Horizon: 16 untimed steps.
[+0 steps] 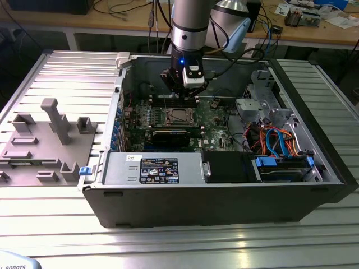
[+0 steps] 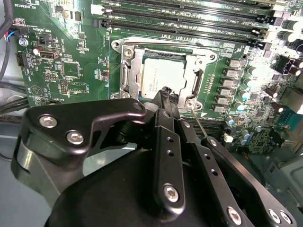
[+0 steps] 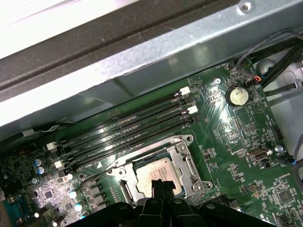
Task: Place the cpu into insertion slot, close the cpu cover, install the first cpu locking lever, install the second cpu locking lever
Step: 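Install the first cpu locking lever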
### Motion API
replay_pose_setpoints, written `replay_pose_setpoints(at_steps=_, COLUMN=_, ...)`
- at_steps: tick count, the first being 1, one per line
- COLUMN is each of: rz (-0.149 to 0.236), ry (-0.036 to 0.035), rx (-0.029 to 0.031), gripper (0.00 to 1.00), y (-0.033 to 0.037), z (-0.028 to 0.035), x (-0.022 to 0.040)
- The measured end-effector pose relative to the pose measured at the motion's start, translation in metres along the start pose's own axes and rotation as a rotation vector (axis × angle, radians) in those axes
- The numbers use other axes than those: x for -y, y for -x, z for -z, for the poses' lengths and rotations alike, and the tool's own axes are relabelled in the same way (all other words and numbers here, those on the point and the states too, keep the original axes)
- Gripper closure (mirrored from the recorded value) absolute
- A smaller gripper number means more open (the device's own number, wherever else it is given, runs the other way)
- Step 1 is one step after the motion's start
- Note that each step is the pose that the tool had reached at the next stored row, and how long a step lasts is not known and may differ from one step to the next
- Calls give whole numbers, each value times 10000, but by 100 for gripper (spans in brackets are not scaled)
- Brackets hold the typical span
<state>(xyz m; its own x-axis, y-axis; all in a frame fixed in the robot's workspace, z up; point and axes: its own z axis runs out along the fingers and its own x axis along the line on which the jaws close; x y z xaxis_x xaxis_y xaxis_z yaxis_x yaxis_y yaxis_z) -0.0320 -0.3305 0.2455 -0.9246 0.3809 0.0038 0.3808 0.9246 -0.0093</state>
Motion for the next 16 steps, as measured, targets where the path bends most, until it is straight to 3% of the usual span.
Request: replay_pose_setpoints(at_steps=16, rz=66, ry=-1, rx=1, gripper=89, y=0, z=-1, x=0)
